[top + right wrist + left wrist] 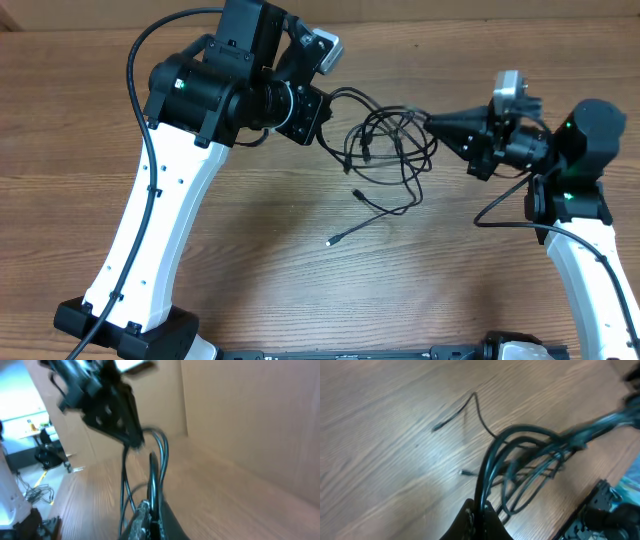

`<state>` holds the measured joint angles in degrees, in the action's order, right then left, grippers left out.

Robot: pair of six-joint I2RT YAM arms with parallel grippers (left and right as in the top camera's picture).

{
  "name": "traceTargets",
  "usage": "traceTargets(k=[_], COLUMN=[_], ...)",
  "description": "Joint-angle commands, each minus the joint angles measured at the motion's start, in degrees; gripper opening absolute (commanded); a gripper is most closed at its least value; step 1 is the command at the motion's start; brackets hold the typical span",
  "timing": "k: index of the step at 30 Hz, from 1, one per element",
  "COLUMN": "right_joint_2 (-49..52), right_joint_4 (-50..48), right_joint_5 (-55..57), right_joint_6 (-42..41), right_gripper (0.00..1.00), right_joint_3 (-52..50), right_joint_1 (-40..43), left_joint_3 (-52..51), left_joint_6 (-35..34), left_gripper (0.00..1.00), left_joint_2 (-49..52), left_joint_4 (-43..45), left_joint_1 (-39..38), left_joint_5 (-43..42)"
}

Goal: Untangle cables

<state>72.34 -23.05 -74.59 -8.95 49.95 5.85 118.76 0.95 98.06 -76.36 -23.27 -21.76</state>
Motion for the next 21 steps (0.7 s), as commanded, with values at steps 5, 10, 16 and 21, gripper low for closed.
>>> traceTargets(k=[5, 10, 16, 21], right_joint_2=[-0.2, -0.2, -0.2, -0.2], right_joint_4=[-20.2, -22.9, -22.9, -13.6], right_joint_5=[1.9, 6.6, 12.0, 11.7], right_joint_6=[-28.6, -36.2, -45.9, -46.6], right_gripper=[0.04, 0.04, 0.04, 0.04], right_joint_3=[1.0, 1.0, 1.0, 1.0], right_joint_1=[-0.1, 0.5, 4.2, 9.4], left_joint_3=[0.2, 0.2, 0.2, 0.2], left_joint_6=[-5.9, -5.9, -13.1, -17.5], left_gripper=[0.04, 0.04, 0.04, 0.04], left_joint_2=[1.3, 1.5, 1.5, 1.5], left_joint_4=[-1.7, -2.8, -5.4, -5.9], left_joint_1=[-0.3, -0.3, -0.2, 1.2], left_joint_5=[4.2, 4.4, 13.8, 15.0])
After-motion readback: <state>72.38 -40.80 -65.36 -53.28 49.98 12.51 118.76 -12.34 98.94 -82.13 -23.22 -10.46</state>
